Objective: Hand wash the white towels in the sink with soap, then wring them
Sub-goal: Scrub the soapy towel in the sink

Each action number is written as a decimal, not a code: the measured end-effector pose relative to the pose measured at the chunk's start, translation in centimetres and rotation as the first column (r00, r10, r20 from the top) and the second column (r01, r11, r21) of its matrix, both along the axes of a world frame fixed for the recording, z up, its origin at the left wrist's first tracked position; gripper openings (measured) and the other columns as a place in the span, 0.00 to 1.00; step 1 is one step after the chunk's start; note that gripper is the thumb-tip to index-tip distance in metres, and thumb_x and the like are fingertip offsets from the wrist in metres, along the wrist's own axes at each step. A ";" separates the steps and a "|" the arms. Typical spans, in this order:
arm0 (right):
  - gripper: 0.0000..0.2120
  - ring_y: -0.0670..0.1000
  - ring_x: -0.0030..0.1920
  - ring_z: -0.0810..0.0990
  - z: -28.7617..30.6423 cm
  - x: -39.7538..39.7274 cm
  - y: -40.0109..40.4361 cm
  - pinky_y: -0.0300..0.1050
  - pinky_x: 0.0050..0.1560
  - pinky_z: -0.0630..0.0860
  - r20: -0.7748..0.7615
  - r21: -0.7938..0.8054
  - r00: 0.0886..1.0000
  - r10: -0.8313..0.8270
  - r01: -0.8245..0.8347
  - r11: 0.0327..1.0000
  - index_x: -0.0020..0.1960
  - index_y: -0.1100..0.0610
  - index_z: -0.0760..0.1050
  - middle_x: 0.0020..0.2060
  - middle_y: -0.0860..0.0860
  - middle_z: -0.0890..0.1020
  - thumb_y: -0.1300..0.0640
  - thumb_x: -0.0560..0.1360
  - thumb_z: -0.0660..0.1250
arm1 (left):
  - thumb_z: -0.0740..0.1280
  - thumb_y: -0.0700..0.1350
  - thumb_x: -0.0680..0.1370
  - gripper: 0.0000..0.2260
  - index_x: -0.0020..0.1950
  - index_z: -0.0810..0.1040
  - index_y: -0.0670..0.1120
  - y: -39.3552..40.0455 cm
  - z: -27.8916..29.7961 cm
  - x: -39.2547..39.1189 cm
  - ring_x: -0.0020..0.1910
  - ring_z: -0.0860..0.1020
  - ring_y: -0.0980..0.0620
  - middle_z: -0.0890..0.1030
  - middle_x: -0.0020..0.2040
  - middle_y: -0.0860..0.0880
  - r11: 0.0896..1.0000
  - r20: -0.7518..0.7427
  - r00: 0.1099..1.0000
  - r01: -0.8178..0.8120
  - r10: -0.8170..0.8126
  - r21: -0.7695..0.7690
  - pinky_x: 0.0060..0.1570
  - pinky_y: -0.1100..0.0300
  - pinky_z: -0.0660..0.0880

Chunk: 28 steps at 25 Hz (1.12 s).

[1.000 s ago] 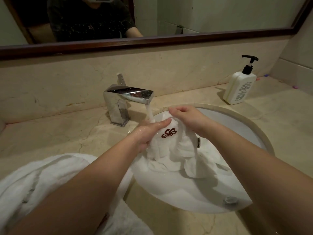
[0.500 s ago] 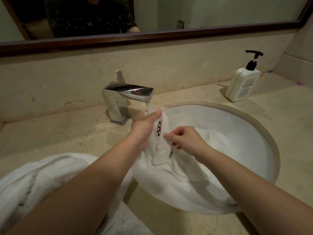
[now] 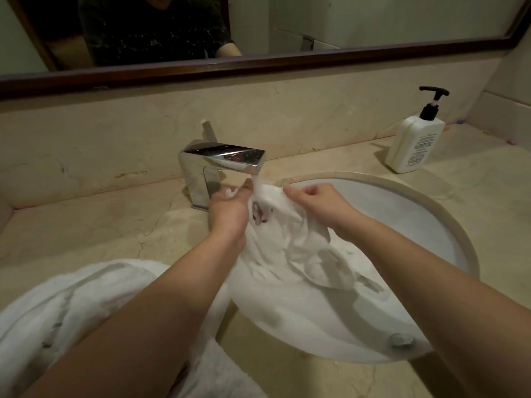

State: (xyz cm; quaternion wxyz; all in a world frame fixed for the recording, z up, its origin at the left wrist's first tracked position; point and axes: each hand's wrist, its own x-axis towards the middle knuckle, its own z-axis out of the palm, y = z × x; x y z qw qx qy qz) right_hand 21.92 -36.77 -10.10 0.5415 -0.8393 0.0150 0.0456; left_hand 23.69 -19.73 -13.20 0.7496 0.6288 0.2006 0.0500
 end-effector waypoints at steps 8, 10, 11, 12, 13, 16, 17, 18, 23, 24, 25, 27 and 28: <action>0.16 0.51 0.41 0.75 -2.9 -1.8 -0.5 0.45 0.39 0.70 -0.014 -0.090 0.996 -0.085 0.083 0.992 0.48 0.56 0.72 0.42 0.51 0.78 0.44 0.83 0.59 | 0.77 0.58 0.72 0.21 0.51 0.80 0.42 0.5 0.2 -0.4 0.47 0.83 0.41 0.84 0.46 0.43 0.997 -0.126 0.990 0.063 -0.069 -0.054 0.59 0.40 0.80; 0.21 0.56 0.42 0.81 -2.4 -1.5 0.1 0.48 0.39 0.77 -0.071 -0.001 0.993 -0.096 0.096 0.995 0.48 0.60 0.78 0.41 0.53 0.83 0.41 0.81 0.62 | 0.76 0.56 0.75 0.15 0.44 0.78 0.45 0.8 0.5 -0.8 0.46 0.83 0.42 0.84 0.44 0.44 0.998 -0.134 0.990 0.038 -0.044 -0.052 0.57 0.44 0.81; 0.25 0.58 0.42 0.85 -2.0 -1.4 0.1 0.50 0.42 0.81 -0.140 0.029 0.988 -0.068 0.073 0.997 0.49 0.62 0.81 0.41 0.55 0.86 0.38 0.79 0.65 | 0.75 0.56 0.76 0.14 0.43 0.78 0.46 1.0 0.6 -0.9 0.46 0.84 0.43 0.85 0.44 0.45 0.998 -0.135 0.990 0.025 -0.032 -0.052 0.56 0.45 0.81; 0.26 0.58 0.43 0.86 -1.5 -1.5 -0.1 0.50 0.45 0.82 -0.214 0.043 0.977 -0.021 0.031 0.999 0.49 0.62 0.83 0.42 0.56 0.87 0.38 0.77 0.67 | 0.74 0.55 0.76 0.13 0.45 0.79 0.46 1.2 0.8 -1.2 0.47 0.84 0.43 0.86 0.44 0.45 0.998 -0.136 0.990 0.015 -0.022 -0.055 0.56 0.45 0.81; 0.25 0.57 0.44 0.87 -1.2 -1.5 -0.4 0.50 0.48 0.83 -0.267 0.065 0.963 0.038 -0.022 0.998 0.50 0.62 0.83 0.44 0.57 0.87 0.38 0.77 0.67 | 0.74 0.54 0.77 0.12 0.47 0.81 0.46 1.4 0.9 -1.5 0.48 0.84 0.42 0.86 0.45 0.45 0.998 -0.132 0.991 0.006 -0.014 -0.059 0.56 0.44 0.81; 0.21 0.54 0.49 0.87 -1.1 -1.3 -1.3 0.50 0.53 0.82 -0.281 0.187 0.948 0.149 -0.098 0.977 0.56 0.60 0.81 0.49 0.55 0.87 0.42 0.81 0.63 | 0.75 0.53 0.76 0.11 0.46 0.82 0.45 1.7 0.7 -2.3 0.48 0.85 0.42 0.87 0.45 0.44 0.997 -0.120 0.992 0.024 -0.032 -0.070 0.56 0.43 0.81; 0.21 0.55 0.50 0.86 -1.3 -1.0 -1.3 0.51 0.55 0.82 -0.257 0.198 0.958 0.126 -0.076 0.977 0.56 0.59 0.81 0.50 0.55 0.87 0.42 0.82 0.62 | 0.75 0.53 0.76 0.11 0.46 0.83 0.45 1.8 0.7 -2.4 0.49 0.85 0.42 0.87 0.45 0.45 0.997 -0.119 0.992 0.032 -0.041 -0.071 0.56 0.43 0.81; 0.20 0.56 0.51 0.86 -1.4 -0.7 -1.0 0.53 0.56 0.81 -0.216 0.188 0.974 0.073 -0.031 0.982 0.56 0.58 0.81 0.50 0.55 0.87 0.43 0.82 0.61 | 0.75 0.54 0.76 0.12 0.47 0.83 0.46 1.8 0.7 -2.5 0.49 0.85 0.42 0.87 0.46 0.45 0.996 -0.116 0.992 0.039 -0.048 -0.075 0.57 0.43 0.81; 0.19 0.53 0.43 0.85 -0.5 0.9 1.6 0.47 0.45 0.81 -0.111 0.157 0.986 -0.124 0.140 0.978 0.51 0.60 0.81 0.45 0.55 0.86 0.43 0.81 0.65 | 0.73 0.55 0.77 0.11 0.48 0.82 0.48 2.1 1.4 -2.4 0.52 0.84 0.43 0.87 0.48 0.46 0.996 -0.105 0.994 0.017 -0.026 -0.087 0.59 0.43 0.80; 0.19 0.53 0.42 0.85 -0.1 1.2 2.0 0.47 0.45 0.81 -0.110 0.190 0.984 -0.142 0.161 0.969 0.48 0.60 0.81 0.45 0.56 0.86 0.43 0.80 0.66 | 0.73 0.55 0.78 0.10 0.47 0.81 0.48 2.1 1.5 -2.5 0.51 0.84 0.43 0.86 0.47 0.46 0.996 -0.094 0.996 0.003 -0.012 -0.091 0.59 0.43 0.80; 0.18 0.53 0.41 0.85 0.2 1.7 2.4 0.47 0.44 0.81 -0.097 0.231 0.981 -0.169 0.187 0.955 0.46 0.59 0.80 0.44 0.56 0.86 0.43 0.80 0.66 | 0.72 0.55 0.78 0.10 0.46 0.81 0.48 2.0 1.8 -2.6 0.51 0.84 0.42 0.86 0.47 0.46 0.996 -0.081 0.997 -0.016 0.009 -0.091 0.58 0.43 0.80; 0.18 0.51 0.36 0.83 1.0 2.7 2.9 0.41 0.37 0.79 -0.066 0.273 0.972 -0.228 0.237 0.932 0.44 0.59 0.79 0.41 0.55 0.85 0.44 0.79 0.67 | 0.72 0.55 0.79 0.12 0.43 0.80 0.48 1.8 2.1 -2.7 0.52 0.84 0.41 0.86 0.47 0.45 0.996 -0.036 0.998 -0.058 0.056 -0.067 0.57 0.44 0.80; 0.18 0.50 0.35 0.82 1.2 3.0 3.0 0.38 0.34 0.78 -0.076 0.272 0.971 -0.225 0.237 0.933 0.45 0.59 0.79 0.40 0.54 0.84 0.43 0.79 0.68 | 0.72 0.55 0.79 0.12 0.42 0.79 0.48 1.7 2.2 -2.7 0.52 0.84 0.41 0.85 0.47 0.44 0.996 -0.018 0.997 -0.072 0.072 -0.052 0.57 0.45 0.81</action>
